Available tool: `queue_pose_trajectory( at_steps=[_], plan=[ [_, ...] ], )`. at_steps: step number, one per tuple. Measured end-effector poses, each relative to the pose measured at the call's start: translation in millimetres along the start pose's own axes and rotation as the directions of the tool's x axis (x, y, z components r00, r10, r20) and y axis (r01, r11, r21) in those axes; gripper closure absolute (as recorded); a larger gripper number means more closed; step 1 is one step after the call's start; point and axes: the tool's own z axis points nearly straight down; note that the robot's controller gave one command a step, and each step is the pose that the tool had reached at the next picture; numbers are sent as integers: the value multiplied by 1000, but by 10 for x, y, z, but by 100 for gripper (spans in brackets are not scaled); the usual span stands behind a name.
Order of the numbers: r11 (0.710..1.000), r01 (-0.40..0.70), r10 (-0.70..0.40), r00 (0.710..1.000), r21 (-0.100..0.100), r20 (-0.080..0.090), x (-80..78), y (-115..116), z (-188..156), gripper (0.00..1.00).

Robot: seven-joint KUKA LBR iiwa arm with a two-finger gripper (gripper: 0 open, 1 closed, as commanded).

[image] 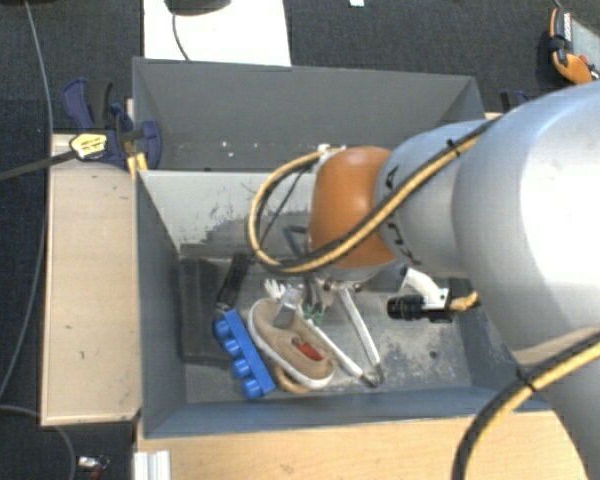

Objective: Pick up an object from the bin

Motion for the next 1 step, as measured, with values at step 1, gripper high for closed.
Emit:
queue_pose_trajectory(
  at_steps=[1],
  plan=[
    [1000,0,0,1000,3,-3,8,-12,-197,100]
  ],
)
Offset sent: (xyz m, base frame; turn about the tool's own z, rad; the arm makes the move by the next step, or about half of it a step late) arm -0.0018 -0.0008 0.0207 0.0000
